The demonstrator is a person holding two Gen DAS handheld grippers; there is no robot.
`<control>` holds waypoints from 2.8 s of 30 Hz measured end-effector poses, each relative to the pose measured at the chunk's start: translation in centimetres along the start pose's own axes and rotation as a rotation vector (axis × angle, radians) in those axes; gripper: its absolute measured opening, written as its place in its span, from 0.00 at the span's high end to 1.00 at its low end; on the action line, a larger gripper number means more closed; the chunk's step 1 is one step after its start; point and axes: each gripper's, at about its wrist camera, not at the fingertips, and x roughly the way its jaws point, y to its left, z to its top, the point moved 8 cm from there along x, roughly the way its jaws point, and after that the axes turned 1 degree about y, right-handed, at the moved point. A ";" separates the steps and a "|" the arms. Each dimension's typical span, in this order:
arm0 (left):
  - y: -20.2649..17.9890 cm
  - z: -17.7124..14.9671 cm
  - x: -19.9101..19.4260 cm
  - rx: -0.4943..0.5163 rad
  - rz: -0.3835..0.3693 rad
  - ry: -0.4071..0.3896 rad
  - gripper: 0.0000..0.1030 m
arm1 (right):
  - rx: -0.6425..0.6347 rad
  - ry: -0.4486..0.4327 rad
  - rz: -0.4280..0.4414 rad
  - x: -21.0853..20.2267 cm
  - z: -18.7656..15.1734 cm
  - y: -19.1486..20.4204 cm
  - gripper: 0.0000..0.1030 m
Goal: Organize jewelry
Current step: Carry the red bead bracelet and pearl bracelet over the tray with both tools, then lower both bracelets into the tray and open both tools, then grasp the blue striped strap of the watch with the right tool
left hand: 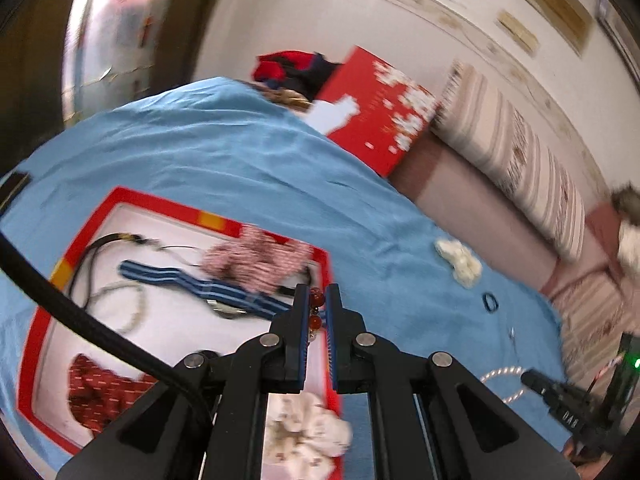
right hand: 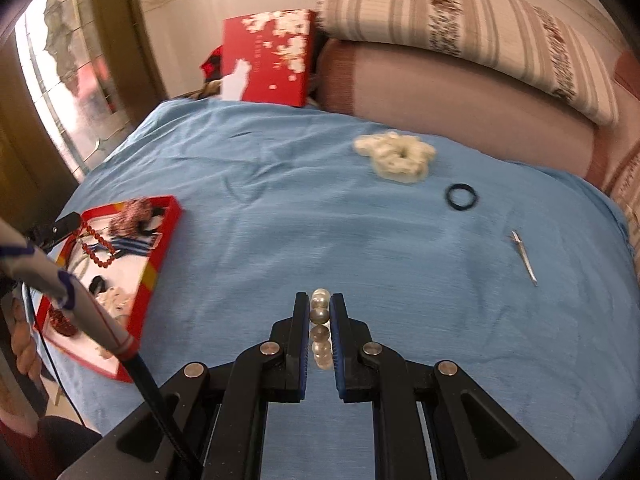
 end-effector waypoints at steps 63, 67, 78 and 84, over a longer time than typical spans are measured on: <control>13.3 1.2 -0.8 -0.231 0.228 -0.015 0.71 | -0.323 0.174 0.188 10.8 1.3 21.8 0.69; 15.3 1.3 -1.3 -0.297 0.266 -0.034 0.71 | -0.352 0.173 0.246 11.6 2.5 24.5 0.69; 18.5 1.7 -1.3 -0.394 0.296 -0.038 0.71 | -0.659 0.217 0.216 16.7 2.9 32.9 0.69; 19.6 1.9 -1.2 -0.447 0.277 -0.035 0.71 | -0.701 0.214 0.202 18.1 3.8 34.7 0.70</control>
